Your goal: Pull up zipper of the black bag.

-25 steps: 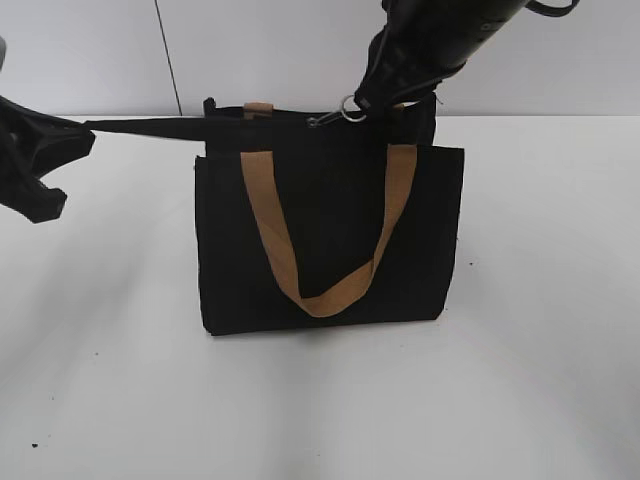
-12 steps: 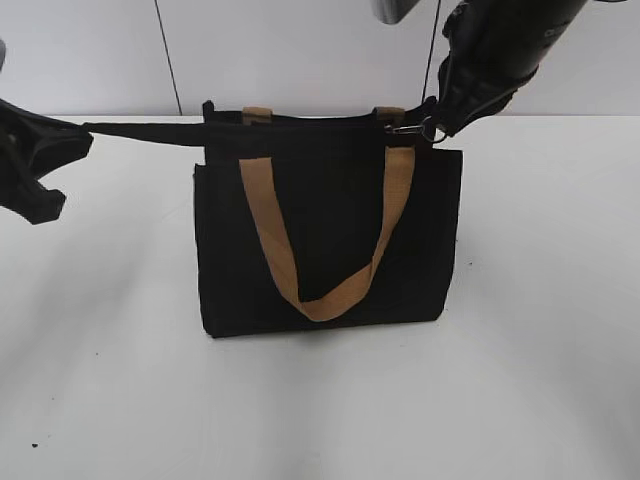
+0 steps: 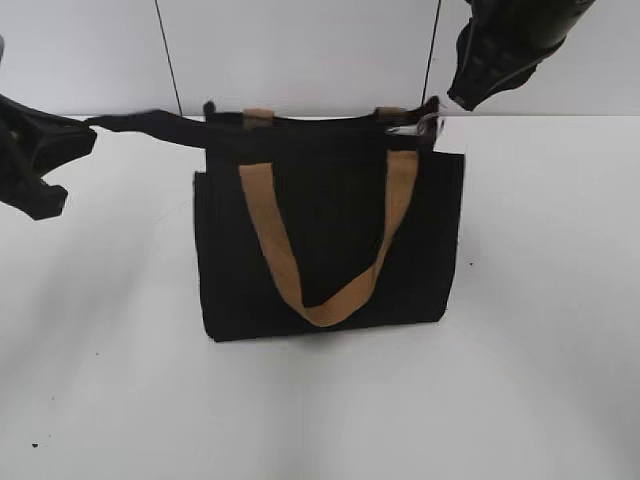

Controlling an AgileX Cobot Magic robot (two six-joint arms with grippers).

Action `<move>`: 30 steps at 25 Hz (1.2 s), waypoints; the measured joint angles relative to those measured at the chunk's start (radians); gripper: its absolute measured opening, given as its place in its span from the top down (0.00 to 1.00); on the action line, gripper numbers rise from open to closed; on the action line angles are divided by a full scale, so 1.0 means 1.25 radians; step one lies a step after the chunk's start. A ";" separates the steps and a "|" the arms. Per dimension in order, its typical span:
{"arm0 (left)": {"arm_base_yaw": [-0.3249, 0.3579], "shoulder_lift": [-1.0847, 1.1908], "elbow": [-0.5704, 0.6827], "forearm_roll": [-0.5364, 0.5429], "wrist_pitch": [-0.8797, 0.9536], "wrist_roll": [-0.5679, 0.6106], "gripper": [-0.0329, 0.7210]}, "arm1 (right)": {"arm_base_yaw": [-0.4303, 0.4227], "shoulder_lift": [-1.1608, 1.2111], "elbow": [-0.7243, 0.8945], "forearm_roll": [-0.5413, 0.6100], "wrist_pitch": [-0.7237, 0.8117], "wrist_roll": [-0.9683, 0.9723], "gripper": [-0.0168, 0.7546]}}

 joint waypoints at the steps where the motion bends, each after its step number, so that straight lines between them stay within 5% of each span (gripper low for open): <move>1: 0.000 0.000 0.000 -0.014 0.008 0.000 0.91 | -0.001 -0.006 0.000 0.000 0.002 0.001 0.91; 3: 0.003 0.000 0.000 -0.040 0.022 0.000 0.87 | -0.005 -0.015 0.000 0.010 0.004 0.001 0.78; 7: 0.003 0.000 0.000 -0.120 0.047 0.000 0.58 | -0.007 -0.027 0.000 0.033 -0.003 0.001 0.42; 10: -0.010 0.000 0.000 -0.216 0.150 0.000 0.41 | -0.007 -0.042 0.000 0.054 -0.010 0.006 0.30; 23: -0.251 0.000 -0.008 -0.537 0.560 0.013 0.35 | -0.007 -0.110 0.000 0.119 0.014 0.037 0.27; 30: -0.311 0.000 -0.178 -0.905 0.897 0.407 0.39 | -0.007 -0.206 0.050 0.126 0.041 0.089 0.27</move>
